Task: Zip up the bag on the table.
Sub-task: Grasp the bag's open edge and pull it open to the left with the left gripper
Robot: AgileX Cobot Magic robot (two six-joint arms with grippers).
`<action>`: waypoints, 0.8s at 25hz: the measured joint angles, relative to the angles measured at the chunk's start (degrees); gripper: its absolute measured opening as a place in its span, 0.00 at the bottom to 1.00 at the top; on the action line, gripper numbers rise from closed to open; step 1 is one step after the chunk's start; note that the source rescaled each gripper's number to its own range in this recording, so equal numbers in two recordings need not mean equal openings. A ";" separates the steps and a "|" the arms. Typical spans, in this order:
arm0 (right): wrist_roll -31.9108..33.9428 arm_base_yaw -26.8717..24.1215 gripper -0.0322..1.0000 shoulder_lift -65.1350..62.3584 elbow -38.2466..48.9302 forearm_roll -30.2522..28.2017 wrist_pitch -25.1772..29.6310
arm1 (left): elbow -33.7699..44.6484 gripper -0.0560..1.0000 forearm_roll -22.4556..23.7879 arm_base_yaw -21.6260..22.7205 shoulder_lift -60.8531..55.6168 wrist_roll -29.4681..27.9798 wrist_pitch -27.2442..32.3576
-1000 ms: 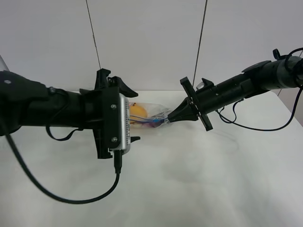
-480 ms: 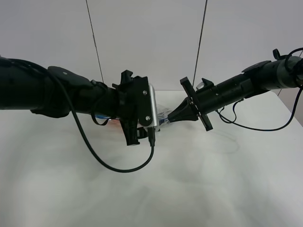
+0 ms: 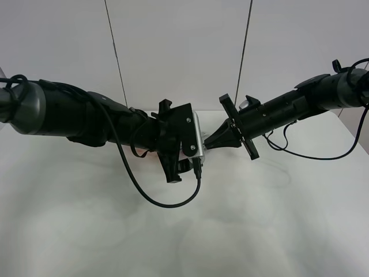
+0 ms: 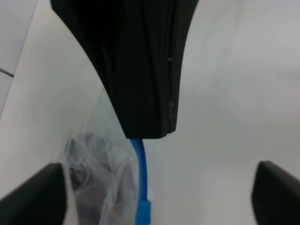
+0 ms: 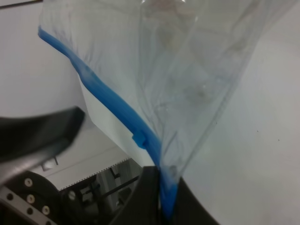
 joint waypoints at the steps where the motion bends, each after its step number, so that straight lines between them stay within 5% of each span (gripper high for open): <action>1: 0.00 0.00 0.03 0.00 0.00 0.00 0.00 | 0.00 0.82 -0.07 0.00 0.21 0.00 0.44; 10: 0.00 0.00 0.03 0.11 0.00 0.01 0.00 | -0.18 0.41 -0.20 -0.20 2.88 0.05 0.86; 20: 0.00 0.00 0.03 0.11 0.00 0.01 0.00 | -0.18 0.34 -0.20 -0.20 2.93 0.05 -4.06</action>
